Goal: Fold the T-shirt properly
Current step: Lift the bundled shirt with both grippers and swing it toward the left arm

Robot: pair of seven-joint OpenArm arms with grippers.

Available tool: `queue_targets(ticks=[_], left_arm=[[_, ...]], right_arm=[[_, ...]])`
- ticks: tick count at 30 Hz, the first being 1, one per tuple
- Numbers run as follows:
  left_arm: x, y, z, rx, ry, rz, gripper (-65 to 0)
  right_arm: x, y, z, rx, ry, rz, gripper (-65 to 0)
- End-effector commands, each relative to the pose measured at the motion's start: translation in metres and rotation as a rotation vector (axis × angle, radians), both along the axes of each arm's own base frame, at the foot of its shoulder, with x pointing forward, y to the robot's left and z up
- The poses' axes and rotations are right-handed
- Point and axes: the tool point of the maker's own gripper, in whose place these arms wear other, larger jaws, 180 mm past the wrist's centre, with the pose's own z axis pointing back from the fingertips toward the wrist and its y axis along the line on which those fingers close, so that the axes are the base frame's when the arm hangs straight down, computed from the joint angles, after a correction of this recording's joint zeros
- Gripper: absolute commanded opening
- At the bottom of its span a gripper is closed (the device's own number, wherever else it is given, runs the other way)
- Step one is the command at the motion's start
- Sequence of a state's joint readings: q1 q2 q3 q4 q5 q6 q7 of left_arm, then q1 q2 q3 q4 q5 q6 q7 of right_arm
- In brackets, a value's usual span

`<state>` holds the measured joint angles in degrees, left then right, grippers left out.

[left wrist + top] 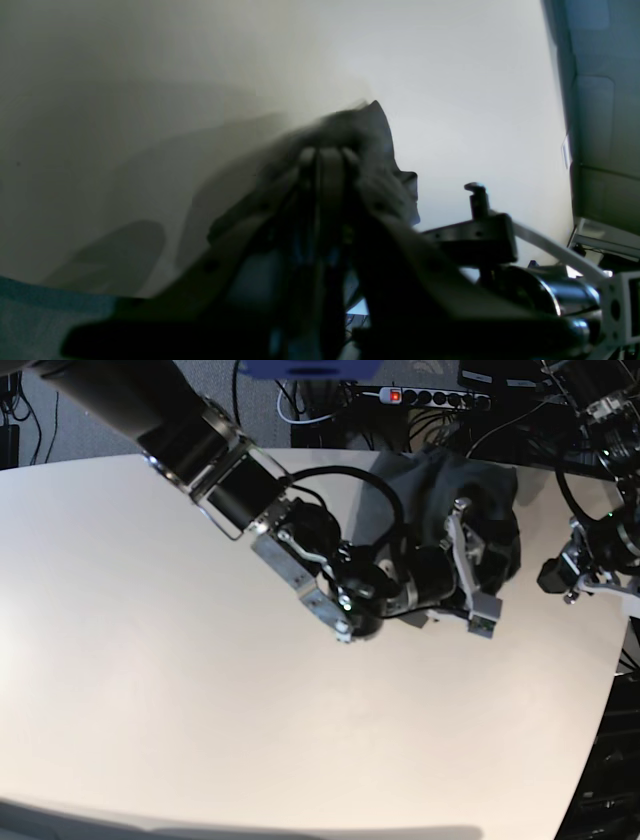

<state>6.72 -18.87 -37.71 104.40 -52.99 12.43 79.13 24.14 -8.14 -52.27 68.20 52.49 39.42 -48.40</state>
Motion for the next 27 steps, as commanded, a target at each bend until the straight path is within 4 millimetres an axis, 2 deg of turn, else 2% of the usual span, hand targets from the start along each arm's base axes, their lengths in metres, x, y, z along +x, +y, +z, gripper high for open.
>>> queue_targets(ticks=[1, 3, 6, 8, 12, 16, 21, 25, 27], left_arm=[[0.004, 0.001, 0.009, 0.008, -0.029, -0.010, -62.8], [0.001, 0.001, 0.007, 0.009, -0.019, -0.009, -62.8], [0.000, 0.001, 0.006, 0.007, -0.016, -0.010, -62.8], [0.000, 0.001, 0.006, 0.007, -0.016, -0.010, -62.8], [0.000, 0.001, 0.006, 0.007, -0.016, -0.010, -62.8], [0.004, -0.013, 0.003, 0.005, -0.005, -0.063, -62.8], [0.005, -0.034, -0.003, -0.003, 0.016, -0.134, -62.8], [0.006, -0.056, -0.010, -0.006, 0.036, -0.208, -62.8], [0.004, -0.061, -0.013, 0.002, 0.052, -0.236, -62.8]], right_arm=[[0.007, 0.009, 0.024, 0.069, -0.030, 0.002, -33.1], [0.008, 0.009, 0.025, 0.071, -0.031, 0.002, -32.5], [0.009, 0.006, 0.023, 0.064, -0.032, -0.002, -35.4], [0.014, -0.003, 0.015, 0.042, -0.033, -0.014, -42.7], [0.019, -0.023, -0.002, -0.002, -0.024, -0.038, -64.4], [0.016, -0.031, -0.013, -0.022, -0.005, -0.047, -64.4], [0.015, -0.032, -0.015, -0.023, -0.004, -0.049, -64.4], [0.013, -0.043, -0.026, -0.039, 0.021, -0.067, -64.4], [0.014, -0.047, -0.030, -0.032, 0.034, -0.089, -64.4]])
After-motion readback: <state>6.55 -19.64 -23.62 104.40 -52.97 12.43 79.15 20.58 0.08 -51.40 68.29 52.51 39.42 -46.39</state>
